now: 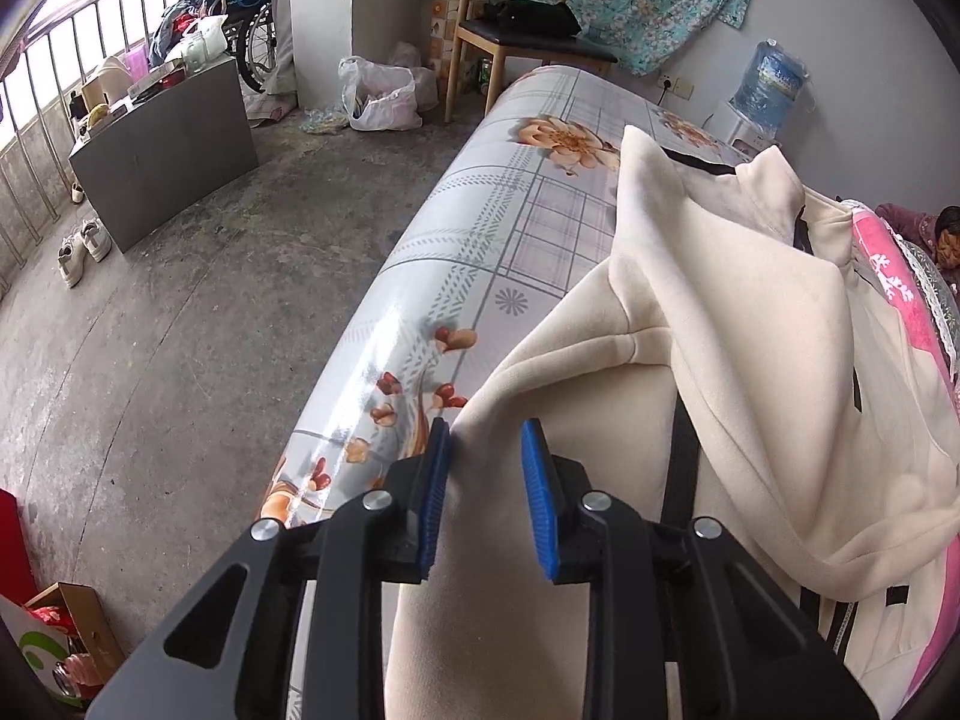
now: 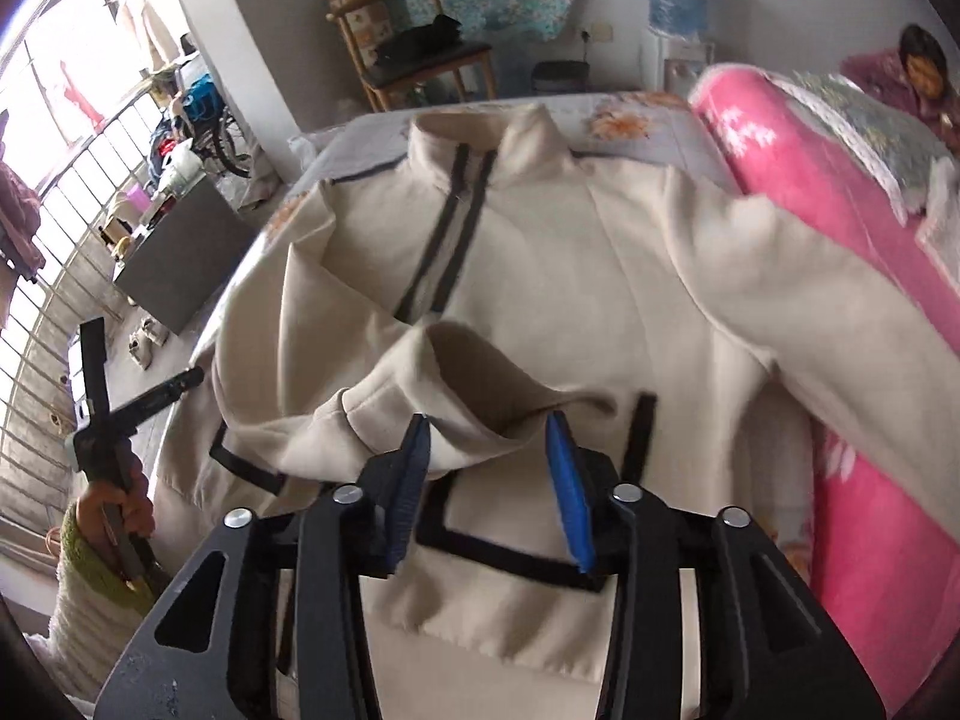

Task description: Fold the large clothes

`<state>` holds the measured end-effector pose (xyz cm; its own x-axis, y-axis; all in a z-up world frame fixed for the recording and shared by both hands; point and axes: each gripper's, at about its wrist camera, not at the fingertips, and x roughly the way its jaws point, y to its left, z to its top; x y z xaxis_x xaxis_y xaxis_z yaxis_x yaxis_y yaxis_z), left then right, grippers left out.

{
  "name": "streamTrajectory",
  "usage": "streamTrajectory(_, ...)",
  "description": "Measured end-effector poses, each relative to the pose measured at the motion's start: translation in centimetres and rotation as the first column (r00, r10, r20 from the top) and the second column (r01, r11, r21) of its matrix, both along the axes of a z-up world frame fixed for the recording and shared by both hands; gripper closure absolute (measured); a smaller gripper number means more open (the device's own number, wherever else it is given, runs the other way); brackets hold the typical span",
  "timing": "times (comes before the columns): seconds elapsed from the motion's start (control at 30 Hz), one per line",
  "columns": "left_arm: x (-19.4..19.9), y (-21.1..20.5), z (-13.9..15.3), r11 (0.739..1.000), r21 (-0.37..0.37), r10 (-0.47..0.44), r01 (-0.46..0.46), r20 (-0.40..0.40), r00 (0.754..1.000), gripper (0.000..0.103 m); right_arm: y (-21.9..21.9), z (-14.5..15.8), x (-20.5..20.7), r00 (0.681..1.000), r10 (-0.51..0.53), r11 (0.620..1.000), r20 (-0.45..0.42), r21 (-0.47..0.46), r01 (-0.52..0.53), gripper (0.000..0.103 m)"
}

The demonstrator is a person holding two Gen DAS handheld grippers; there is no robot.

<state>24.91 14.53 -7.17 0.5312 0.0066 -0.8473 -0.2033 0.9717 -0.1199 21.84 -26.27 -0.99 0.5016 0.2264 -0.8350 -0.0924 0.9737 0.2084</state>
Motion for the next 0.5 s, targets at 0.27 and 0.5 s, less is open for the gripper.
streamTrajectory(0.27, 0.1, -0.2, 0.0, 1.000, 0.007, 0.000, 0.000, -0.010, 1.000, 0.079, -7.4, -3.1, -2.2, 0.969, -0.178, 0.903, -0.171, 0.363, 0.230, 0.046)
streamTrajectory(0.5, 0.0, -0.2, -0.1, 1.000, 0.010, 0.000, 0.000, -0.009, 1.000, 0.079, -6.0, -6.9, 0.2, 0.928, -0.189, 0.872, -0.320, 0.380, 0.309, 0.047)
